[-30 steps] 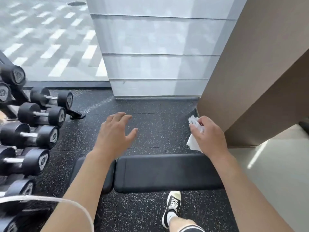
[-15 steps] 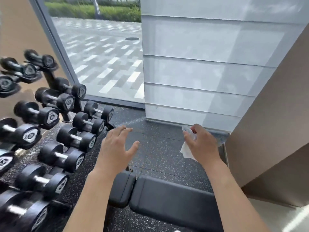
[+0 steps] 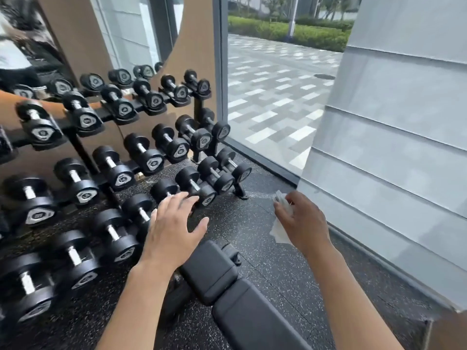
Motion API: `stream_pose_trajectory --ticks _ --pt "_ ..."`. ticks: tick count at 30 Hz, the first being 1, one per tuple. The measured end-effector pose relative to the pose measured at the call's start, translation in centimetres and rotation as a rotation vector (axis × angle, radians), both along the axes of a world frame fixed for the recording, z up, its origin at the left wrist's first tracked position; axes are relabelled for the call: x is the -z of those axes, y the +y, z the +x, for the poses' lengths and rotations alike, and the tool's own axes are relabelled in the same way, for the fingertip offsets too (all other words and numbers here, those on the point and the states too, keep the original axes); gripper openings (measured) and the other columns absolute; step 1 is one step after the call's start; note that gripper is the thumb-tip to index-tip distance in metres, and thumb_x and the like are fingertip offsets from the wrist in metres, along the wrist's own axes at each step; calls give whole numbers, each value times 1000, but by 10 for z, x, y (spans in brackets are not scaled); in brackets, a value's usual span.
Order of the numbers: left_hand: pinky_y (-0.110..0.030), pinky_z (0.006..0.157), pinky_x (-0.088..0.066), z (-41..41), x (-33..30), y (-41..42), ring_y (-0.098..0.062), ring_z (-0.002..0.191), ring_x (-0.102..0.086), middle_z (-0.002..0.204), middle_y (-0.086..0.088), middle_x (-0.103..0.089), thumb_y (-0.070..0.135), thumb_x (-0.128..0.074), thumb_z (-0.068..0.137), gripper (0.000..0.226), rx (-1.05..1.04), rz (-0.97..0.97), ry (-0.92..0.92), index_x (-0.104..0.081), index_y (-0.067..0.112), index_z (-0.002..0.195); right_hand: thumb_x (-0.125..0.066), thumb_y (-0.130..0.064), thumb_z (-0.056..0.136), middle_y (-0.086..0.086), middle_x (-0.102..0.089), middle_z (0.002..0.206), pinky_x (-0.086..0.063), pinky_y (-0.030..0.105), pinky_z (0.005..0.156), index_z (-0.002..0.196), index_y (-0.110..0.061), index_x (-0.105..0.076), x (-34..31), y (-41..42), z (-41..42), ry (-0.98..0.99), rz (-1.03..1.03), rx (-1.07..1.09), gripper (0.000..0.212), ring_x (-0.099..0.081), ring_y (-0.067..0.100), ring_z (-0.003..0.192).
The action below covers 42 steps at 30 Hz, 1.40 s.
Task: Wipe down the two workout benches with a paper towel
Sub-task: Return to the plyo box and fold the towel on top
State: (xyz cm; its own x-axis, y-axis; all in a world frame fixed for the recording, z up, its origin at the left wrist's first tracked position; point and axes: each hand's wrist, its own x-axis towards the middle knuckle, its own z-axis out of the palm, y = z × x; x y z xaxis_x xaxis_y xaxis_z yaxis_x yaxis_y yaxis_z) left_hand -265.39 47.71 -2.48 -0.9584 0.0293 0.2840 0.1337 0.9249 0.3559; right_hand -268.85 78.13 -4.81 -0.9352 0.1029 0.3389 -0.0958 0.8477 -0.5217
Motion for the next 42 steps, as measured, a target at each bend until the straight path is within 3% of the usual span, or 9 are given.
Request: stream_pose_trajectory --ticks 9,19,27,35,42 --pt "-54 118 -38 89 -8 -82 -22 147 -38 155 4 -50 56 -56 96 59 -392 -32 2 -55 27 148 -48 -62 97 -20 -54 80 -56 35 65 98 -37 -49 5 -112 -25 13 -9 -373 24 -55 0 67" --pt "-50 120 -38 183 -18 -195 -21 147 -39 156 4 -50 57 -54 96 59 -646 -51 9 -55 27 147 -55 -55 96 -20 -51 77 -32 24 55 95 -34 -50 -5 -277 9 16 -40 -641 22 -49 -4 66" --pt "-48 121 -36 251 -25 -312 -22 147 -38 156 3 -49 54 -56 98 58 -769 -43 5 -54 26 149 -49 -61 95 -17 -55 78 -32 23 52 91 -34 -47 -19 -428 59 17 -30 -782 28 -51 0 62" --pt "-47 120 -36 310 -30 -433 -24 146 -40 155 1 -50 48 -59 98 55 -850 -25 14 -56 23 148 -53 -56 96 -12 -52 72 -32 26 51 83 -31 -43 -31 -574 108 38 -57 -869 30 -49 4 58" --pt "-48 121 -36 364 -32 -513 -22 147 -38 156 4 -48 54 -52 98 58 -959 -23 32 -54 26 149 -49 -58 97 -12 -53 74 -33 25 52 86 -31 -45 -39 -684 153 68 -54 -991 30 -51 4 61"
